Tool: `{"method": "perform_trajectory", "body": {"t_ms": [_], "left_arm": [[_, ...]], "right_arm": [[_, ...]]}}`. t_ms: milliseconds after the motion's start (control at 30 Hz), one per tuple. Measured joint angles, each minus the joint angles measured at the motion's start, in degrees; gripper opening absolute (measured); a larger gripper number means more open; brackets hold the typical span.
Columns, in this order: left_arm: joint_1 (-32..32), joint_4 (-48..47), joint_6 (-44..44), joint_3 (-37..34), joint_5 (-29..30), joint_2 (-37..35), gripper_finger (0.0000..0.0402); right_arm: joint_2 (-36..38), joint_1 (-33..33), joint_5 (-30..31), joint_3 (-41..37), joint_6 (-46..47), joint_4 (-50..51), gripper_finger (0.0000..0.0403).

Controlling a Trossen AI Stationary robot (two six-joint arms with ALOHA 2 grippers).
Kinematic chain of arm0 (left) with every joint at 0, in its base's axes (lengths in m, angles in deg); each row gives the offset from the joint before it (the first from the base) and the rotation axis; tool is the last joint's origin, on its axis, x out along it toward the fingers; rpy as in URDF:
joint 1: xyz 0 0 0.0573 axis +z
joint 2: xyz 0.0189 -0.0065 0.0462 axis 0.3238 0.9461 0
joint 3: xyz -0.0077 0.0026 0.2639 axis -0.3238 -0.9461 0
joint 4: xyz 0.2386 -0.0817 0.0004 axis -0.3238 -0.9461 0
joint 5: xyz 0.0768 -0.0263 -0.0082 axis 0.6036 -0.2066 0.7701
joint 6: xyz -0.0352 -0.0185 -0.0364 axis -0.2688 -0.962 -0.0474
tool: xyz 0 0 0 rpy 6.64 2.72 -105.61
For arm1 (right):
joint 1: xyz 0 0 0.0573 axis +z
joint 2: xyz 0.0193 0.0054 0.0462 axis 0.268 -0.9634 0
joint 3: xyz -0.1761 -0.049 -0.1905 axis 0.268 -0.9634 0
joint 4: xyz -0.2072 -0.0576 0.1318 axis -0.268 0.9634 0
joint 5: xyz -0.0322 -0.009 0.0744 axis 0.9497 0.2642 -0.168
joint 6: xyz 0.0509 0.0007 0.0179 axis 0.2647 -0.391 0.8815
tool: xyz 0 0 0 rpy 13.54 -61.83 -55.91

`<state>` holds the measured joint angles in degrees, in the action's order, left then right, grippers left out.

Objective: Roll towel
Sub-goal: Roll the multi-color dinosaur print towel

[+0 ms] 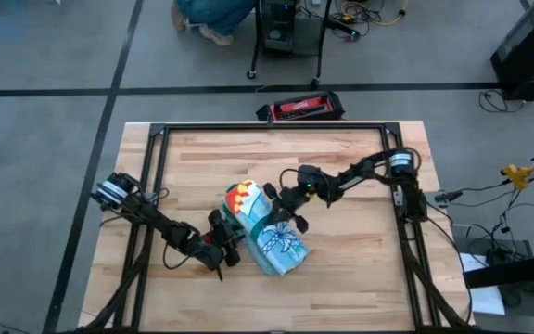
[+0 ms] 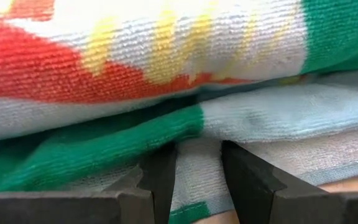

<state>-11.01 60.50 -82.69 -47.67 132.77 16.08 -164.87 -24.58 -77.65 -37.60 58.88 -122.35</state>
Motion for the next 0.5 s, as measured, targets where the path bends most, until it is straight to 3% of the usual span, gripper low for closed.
{"method": "perform_trajectory", "body": {"t_ms": [267,500], "left_arm": [[0.0,0.5,-0.1,0.0,1.7,0.0,0.0119],[0.0,2.1,-0.1,0.0,1.9,0.0,0.0119]], "right_arm": [[-6.5,0.4,-0.4,4.3,1.9,0.6,0.0000],[-6.8,0.9,1.0,6.5,-1.5,8.3,0.0000]]}}
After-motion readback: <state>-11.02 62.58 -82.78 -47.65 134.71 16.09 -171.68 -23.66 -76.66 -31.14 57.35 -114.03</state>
